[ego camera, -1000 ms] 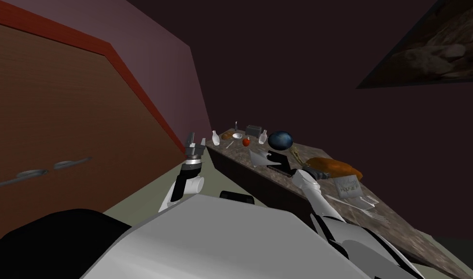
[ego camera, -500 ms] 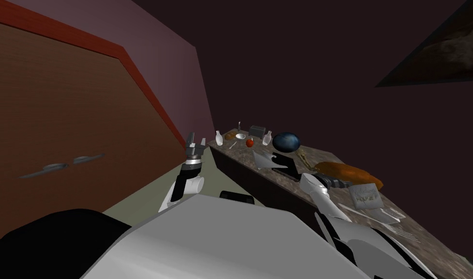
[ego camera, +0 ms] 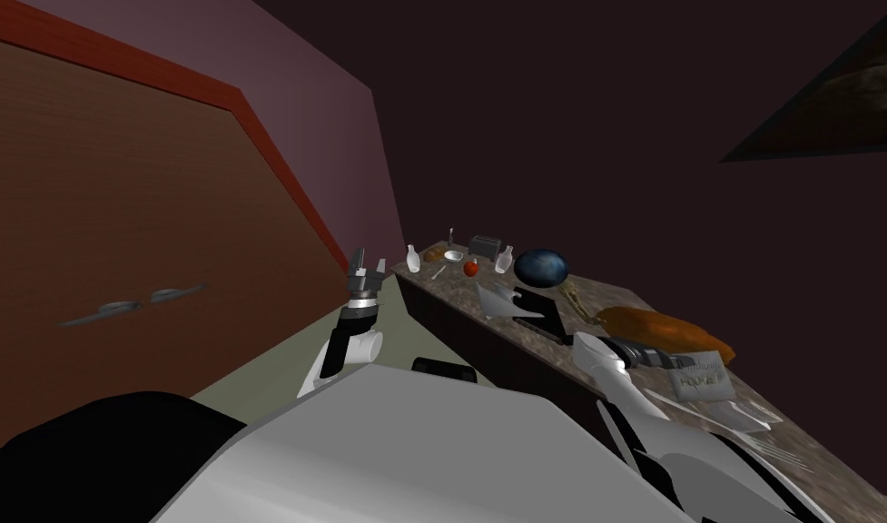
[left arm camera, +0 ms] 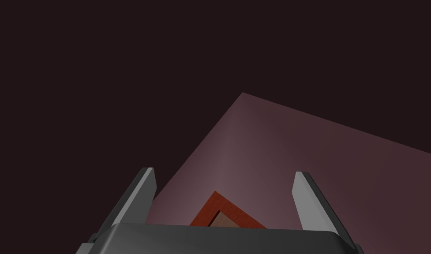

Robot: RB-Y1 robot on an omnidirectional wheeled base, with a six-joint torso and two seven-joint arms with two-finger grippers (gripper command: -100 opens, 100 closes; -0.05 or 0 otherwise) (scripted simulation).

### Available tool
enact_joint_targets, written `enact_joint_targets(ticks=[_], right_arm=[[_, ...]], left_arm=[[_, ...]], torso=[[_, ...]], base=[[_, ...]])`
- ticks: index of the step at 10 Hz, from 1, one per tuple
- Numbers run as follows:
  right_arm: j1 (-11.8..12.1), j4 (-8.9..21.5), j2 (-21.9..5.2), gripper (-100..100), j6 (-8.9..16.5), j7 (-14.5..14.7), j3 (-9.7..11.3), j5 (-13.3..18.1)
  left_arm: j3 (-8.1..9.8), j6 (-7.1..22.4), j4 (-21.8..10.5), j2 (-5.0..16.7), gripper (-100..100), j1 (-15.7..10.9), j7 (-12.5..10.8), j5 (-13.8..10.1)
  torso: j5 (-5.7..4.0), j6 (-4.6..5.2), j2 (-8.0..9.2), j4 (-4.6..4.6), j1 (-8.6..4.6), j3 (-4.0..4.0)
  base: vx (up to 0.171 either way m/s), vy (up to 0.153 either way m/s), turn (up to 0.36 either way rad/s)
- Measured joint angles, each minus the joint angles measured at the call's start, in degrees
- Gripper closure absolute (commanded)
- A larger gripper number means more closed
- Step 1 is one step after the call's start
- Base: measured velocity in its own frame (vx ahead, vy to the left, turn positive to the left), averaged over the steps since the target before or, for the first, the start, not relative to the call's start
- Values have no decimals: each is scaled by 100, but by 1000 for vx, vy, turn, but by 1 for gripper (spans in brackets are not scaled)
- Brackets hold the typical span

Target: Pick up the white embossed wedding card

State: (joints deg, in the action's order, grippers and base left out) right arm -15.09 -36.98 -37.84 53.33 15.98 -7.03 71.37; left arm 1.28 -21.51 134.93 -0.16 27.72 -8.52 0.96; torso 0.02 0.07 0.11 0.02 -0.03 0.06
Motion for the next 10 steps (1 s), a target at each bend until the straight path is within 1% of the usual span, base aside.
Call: enact_joint_targets(ticks=[1, 2, 3, 4, 5, 6, 7, 8, 9, 10], right_arm=[[-1, 18, -4, 0, 7, 4, -1, 5], [0, 16, -4, -100, 6, 4, -1, 5], [51, 125, -122, -100, -17, -168, 178, -98], [129, 258, -303, -100, -62, -442, 400, -211], [324, 86, -366, -100, -52, -527, 508, -387], [463, 112, -528, -100, -91, -695, 686, -542], [532, 126, -593, -100, -112, -825, 814, -650], [615, 231, -731, -100, -155, -1039, 1017, -763], [719, 158, -790, -100, -152, -1122, 1116, -895], [962, -97, -941, -100, -125, -1116, 1228, -1135]], left_arm=[[0, 0, 0, 0, 0, 0, 0, 0], [0, 0, 0, 0, 0, 0, 0, 0], [0, 0, 0, 0, 0, 1, 0, 0], [0, 0, 0, 0, 0, 1, 0, 0], [0, 0, 1, 0, 0, 1, 0, 0], [0, 0, 1, 0, 0, 1, 0, 0], [0, 0, 0, 0, 0, 1, 0, 0], [0, 0, 0, 0, 0, 1, 0, 0], [0, 0, 0, 0, 0, 0, 0, 0], [0, 0, 0, 0, 0, 0, 0, 0]], torso=[[0, 0, 0, 0, 0, 0], [0, 0, 0, 0, 0, 0], [1, 0, -15, -3, 3, -8], [3, -1, -42, -8, 15, -23], [3, -1, -42, -10, 16, -25], [4, 3, -32, -8, 16, -19], [2, 0, -12, -4, 10, -8], [2, 4, -5, -2, 6, -4], [1, 0, -2, -1, 4, -1], [1, 3, 2, 0, 1, 1]], base=[[0, 0, 0], [56, 14, 19], [142, 52, 19], [122, 45, 0], [85, 47, -27], [15, 26, -68], [17, 21, -60], [9, 11, -32], [5, 6, -18], [21, 27, -78]])
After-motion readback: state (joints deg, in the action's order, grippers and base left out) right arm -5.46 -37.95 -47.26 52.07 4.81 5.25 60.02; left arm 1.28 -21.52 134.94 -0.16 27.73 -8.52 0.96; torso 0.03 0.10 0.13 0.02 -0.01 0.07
